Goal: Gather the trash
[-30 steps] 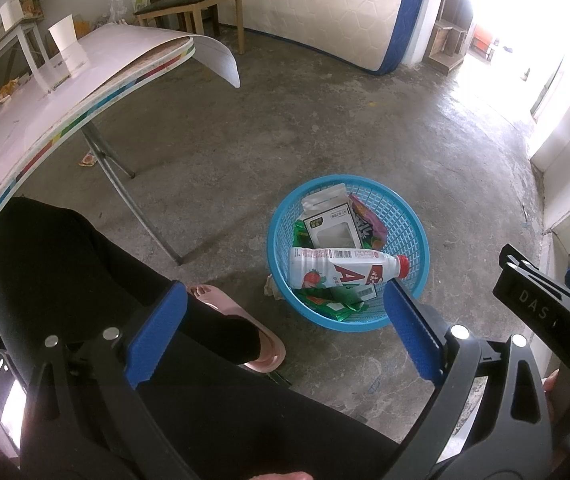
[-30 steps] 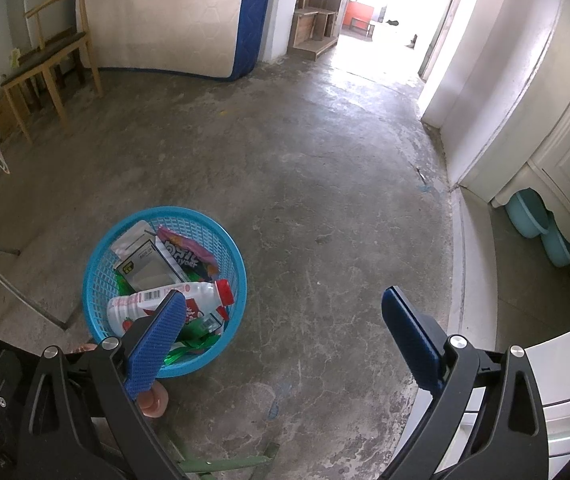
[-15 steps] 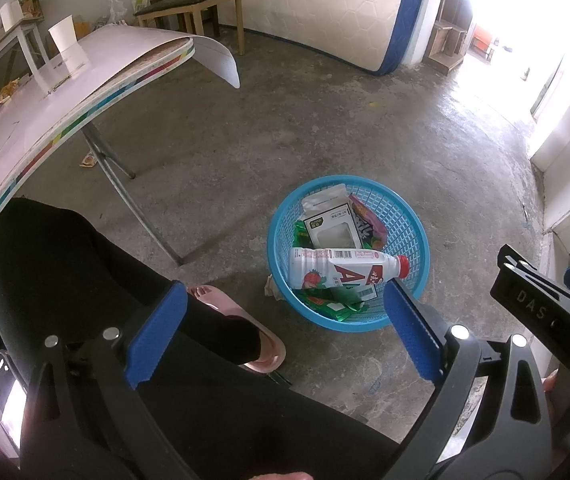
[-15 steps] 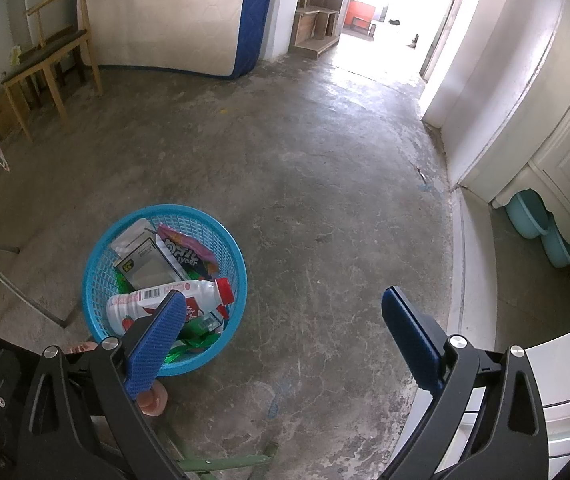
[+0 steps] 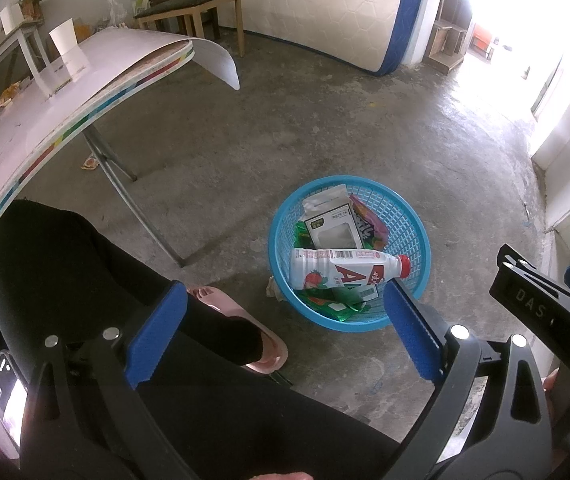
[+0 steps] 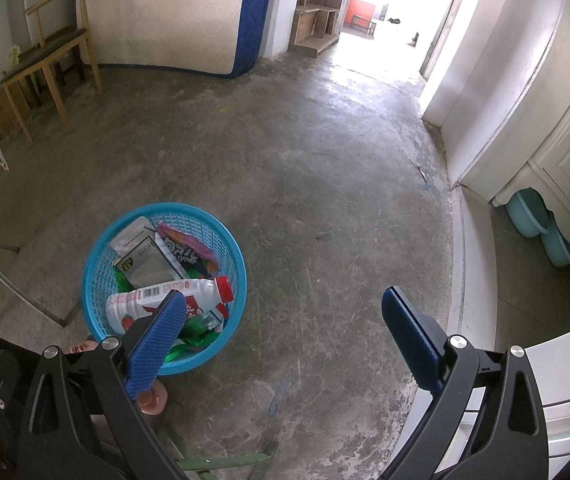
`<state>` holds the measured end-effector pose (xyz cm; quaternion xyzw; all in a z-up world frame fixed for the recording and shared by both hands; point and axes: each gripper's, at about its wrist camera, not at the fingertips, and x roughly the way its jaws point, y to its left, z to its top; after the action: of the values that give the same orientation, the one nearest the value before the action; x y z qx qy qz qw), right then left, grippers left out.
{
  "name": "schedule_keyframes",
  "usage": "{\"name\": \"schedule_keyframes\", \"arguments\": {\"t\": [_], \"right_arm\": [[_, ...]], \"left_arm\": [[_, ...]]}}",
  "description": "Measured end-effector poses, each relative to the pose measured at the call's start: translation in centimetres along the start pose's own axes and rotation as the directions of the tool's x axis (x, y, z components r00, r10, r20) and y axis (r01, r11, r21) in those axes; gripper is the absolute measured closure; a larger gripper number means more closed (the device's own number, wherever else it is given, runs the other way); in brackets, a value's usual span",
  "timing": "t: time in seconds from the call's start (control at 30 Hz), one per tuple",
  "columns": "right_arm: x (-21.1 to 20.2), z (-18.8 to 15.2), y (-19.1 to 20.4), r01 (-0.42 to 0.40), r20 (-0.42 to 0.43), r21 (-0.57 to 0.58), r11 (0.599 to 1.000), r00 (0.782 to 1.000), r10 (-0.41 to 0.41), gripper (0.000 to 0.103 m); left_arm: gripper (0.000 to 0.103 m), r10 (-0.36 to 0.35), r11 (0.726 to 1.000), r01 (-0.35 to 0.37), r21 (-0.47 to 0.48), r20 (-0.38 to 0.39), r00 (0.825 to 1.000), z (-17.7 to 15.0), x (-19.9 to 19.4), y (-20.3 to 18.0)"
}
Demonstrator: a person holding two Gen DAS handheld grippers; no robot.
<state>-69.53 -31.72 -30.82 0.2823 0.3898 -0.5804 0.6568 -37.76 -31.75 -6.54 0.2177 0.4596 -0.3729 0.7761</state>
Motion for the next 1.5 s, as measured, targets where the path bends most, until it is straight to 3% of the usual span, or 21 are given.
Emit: {"name": "schedule_keyframes", "arguments": {"t": [1.5], "right_arm": [[0.5,1.0,0.6,-0.008,-0.003,-0.019,1.0,1.0,0.008,0.008]], "left_arm": [[0.008,-0.001,1.0,0.001,-0.007,-0.007,1.0,0.3,0.4,-0.5]]}}
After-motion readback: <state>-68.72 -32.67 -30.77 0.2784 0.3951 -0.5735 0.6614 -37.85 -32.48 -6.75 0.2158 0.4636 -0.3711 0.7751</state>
